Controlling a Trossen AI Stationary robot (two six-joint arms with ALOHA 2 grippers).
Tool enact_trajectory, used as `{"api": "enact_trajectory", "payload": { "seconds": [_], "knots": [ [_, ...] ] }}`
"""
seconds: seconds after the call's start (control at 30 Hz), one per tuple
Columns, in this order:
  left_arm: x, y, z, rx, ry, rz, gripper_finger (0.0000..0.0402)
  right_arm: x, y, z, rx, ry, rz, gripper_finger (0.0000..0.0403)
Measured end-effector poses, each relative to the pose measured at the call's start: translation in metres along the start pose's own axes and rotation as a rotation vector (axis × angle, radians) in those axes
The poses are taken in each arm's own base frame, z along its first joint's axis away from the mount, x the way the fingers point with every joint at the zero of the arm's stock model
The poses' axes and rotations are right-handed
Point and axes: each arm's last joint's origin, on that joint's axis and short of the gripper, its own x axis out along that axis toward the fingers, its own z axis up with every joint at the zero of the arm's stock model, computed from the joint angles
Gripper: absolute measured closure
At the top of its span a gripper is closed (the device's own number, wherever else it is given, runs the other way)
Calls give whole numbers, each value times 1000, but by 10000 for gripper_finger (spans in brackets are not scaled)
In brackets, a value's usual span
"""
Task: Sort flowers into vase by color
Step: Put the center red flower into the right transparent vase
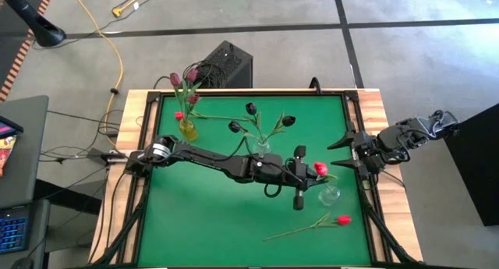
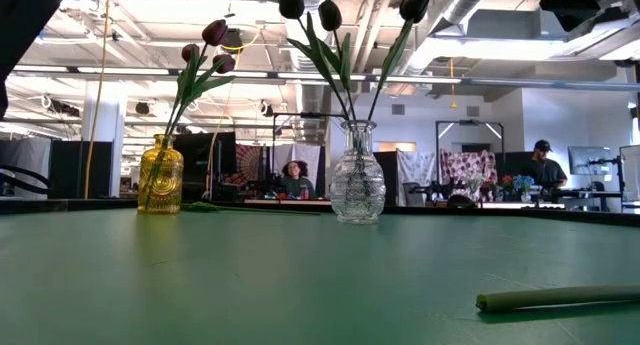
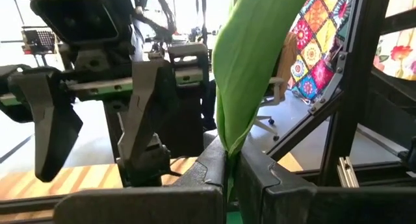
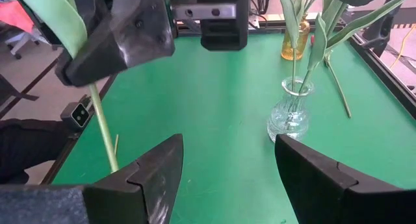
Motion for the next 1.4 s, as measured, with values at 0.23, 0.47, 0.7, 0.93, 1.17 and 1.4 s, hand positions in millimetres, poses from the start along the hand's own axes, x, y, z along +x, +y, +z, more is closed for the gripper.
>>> {"api": "enact_trajectory", "payload": {
  "seconds": [0.23,0.47,0.7,0.93,1.17,1.4],
  "knots": [
    [0,0,0,-1,1,-1,402,0,0,0,0,0,0,133],
    [0,0,7,22,-75,1,402,0,0,0,0,1,1,133],
    [0,0,3,7,-29,-2,402,0,0,-1,-2,6,0,133],
    [0,-1,1,-3,-13,-4,402,0,0,-2,-5,18,-2,133],
    [0,1,-2,-68,22,8,401,0,0,-2,-5,18,-2,133],
    [1,11,-2,-106,22,4,372,0,0,-2,-5,17,-2,133]
  ]
}}
